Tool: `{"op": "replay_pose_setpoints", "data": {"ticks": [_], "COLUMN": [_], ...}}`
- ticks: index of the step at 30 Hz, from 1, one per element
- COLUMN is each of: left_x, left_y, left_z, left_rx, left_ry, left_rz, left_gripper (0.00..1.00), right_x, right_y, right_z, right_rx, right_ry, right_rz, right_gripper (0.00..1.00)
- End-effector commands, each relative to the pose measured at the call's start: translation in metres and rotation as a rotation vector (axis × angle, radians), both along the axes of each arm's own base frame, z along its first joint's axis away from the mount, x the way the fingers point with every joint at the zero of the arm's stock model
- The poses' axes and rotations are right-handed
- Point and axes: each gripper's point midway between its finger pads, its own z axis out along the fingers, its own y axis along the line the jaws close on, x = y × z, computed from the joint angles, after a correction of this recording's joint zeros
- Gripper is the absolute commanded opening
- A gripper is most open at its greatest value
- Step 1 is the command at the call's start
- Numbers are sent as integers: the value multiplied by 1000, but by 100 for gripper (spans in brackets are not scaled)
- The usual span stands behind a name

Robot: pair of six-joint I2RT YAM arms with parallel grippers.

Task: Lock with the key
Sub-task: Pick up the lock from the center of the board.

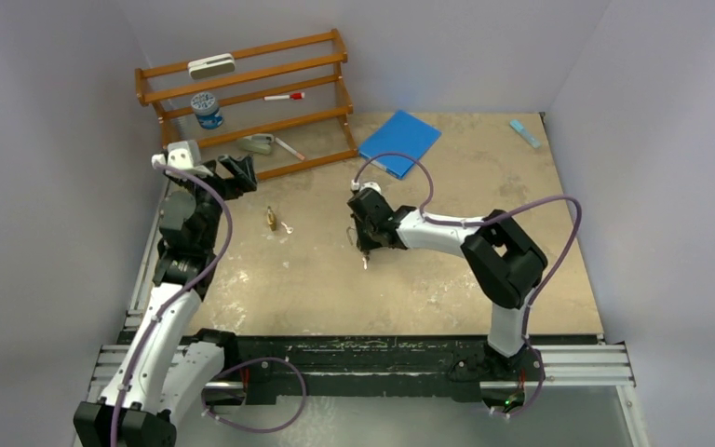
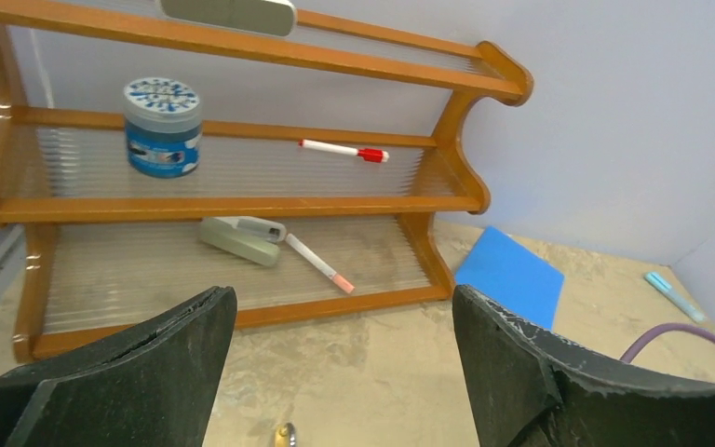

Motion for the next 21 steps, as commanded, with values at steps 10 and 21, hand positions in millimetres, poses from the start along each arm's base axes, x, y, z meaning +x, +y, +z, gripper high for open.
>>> {"op": "replay_pose_setpoints", "data": {"ticks": [10,21], "left_x": [-26,-92], "left_y": [-133,-176], "left_z": [14,22], "left_rx": [37,83], "left_ry": [140,-32], "left_rz": [-840,-1200], "left_gripper": [80,80], "right_x": [-31,-76], "right_y": [22,20], "right_z": [172,274], "right_rx": [351,648], "right_ry": [-359,-447], "right_rz": [693,923], "right_gripper": [0,0]}}
